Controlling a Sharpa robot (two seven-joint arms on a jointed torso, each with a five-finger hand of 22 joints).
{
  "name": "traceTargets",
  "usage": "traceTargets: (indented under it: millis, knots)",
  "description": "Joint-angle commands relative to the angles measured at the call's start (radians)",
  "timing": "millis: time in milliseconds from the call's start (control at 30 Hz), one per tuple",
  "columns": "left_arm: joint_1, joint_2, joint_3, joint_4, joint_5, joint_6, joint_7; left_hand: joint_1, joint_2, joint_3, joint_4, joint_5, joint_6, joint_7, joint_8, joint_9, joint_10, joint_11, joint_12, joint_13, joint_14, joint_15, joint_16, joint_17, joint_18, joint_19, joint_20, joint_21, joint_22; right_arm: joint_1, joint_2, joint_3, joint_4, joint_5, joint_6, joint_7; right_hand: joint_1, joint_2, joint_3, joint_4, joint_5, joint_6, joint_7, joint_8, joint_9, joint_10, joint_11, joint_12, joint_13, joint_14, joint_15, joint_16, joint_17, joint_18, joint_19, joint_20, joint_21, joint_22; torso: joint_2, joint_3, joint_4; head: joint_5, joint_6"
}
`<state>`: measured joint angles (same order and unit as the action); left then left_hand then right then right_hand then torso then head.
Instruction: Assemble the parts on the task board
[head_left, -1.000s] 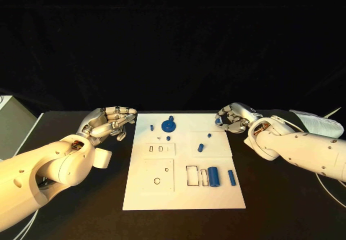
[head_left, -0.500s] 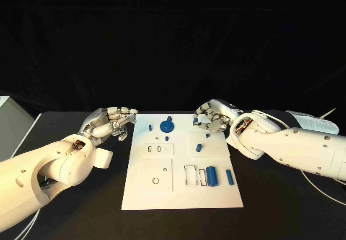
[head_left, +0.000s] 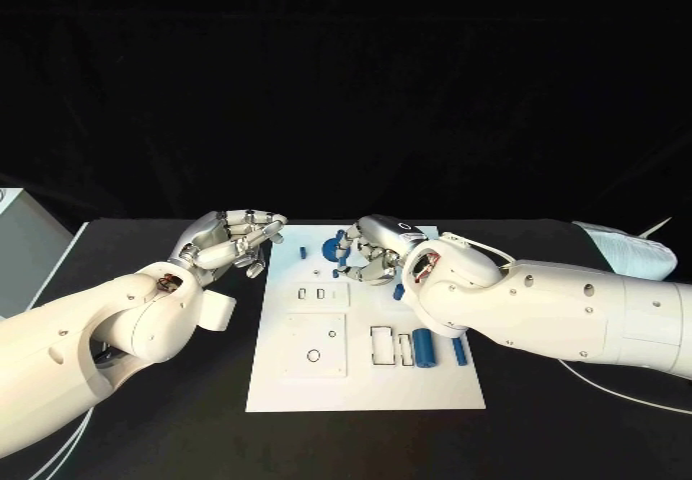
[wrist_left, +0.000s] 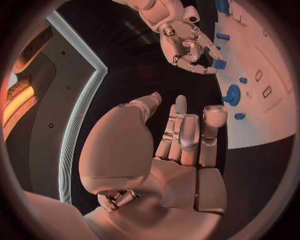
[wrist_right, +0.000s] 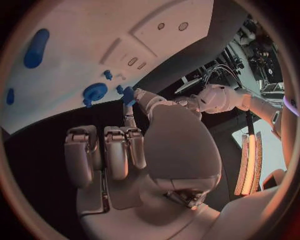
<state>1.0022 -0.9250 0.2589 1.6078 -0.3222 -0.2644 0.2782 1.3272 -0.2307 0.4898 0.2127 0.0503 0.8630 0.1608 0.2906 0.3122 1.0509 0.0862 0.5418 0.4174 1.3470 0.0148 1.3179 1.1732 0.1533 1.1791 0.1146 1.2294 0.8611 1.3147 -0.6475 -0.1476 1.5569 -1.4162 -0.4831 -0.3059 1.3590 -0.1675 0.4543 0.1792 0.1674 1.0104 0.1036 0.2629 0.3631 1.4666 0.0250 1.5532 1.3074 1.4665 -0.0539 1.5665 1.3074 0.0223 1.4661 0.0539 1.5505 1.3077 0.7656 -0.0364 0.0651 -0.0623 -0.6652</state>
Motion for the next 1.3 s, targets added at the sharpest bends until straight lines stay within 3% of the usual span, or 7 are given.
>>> traceTargets:
  millis: [33,200,600,1300]
  knots:
    - [0.000,0.000,0.000,0.002,-0.004,0.010,0.001,-0.009,0.000,-0.004,0.004,0.001,0.001,0.001,0.000,0.002,0.003,-0.001,0.000,0.000,-0.002,0.003,-0.006,-0.001,-0.017,-0.004,0.001,0.006,-0.001,-0.010,0.020,-0.005,0.010,-0.085,-0.007,-0.101,-0.006,0.002,0.008,-0.002,0.000,0.004,-0.005,0.054,0.055,0.092,-0.003,0.004,0.252,0.104,0.007,0.004,0.263,-0.015,0.093,0.003,-0.006,0.238,0.000,-0.0025,0.0044,0.001,-0.007]
    - [0.000,-0.005,-0.001,0.008,-0.002,0.019,0.009,-0.007,0.002,-0.005,0.005,0.002,0.001,0.001,0.000,0.002,0.003,-0.001,0.000,0.000,-0.003,0.003,-0.007,-0.003,-0.017,-0.004,0.001,0.006,0.000,-0.034,0.044,-0.012,0.010,-0.104,-0.028,-0.138,-0.007,0.000,0.010,-0.004,0.006,0.003,-0.005,0.055,0.055,0.093,-0.004,0.004,0.253,0.104,0.007,0.004,0.263,-0.014,0.093,0.003,-0.006,0.237,0.001,-0.0017,0.0010,0.009,-0.012]
    - [0.000,-0.013,-0.001,0.012,-0.001,0.020,0.009,-0.005,0.004,-0.006,0.005,0.002,0.000,0.000,0.000,0.002,0.002,-0.002,-0.001,-0.001,-0.002,0.003,-0.007,-0.002,-0.018,-0.003,0.001,0.007,0.001,-0.096,0.088,-0.017,-0.015,-0.153,-0.064,-0.189,-0.013,-0.007,0.011,-0.006,0.012,0.002,-0.004,0.057,0.055,0.094,-0.003,0.005,0.254,0.104,0.007,0.004,0.263,-0.014,0.092,0.003,-0.007,0.236,0.002,-0.0030,0.0056,0.016,-0.023]
    - [0.000,-0.019,-0.001,0.013,-0.001,0.028,0.005,-0.005,0.004,-0.006,0.005,0.002,0.000,0.000,0.000,0.002,0.002,-0.002,-0.001,-0.001,-0.002,0.003,-0.007,-0.002,-0.018,-0.003,0.001,0.007,0.001,-0.119,0.113,-0.017,-0.047,-0.212,-0.087,-0.222,-0.018,-0.011,0.010,-0.005,0.014,0.001,-0.004,0.058,0.055,0.094,-0.003,0.006,0.254,0.104,0.007,0.004,0.263,-0.014,0.092,0.003,-0.008,0.235,0.003,-0.0022,0.0042,0.023,-0.027]
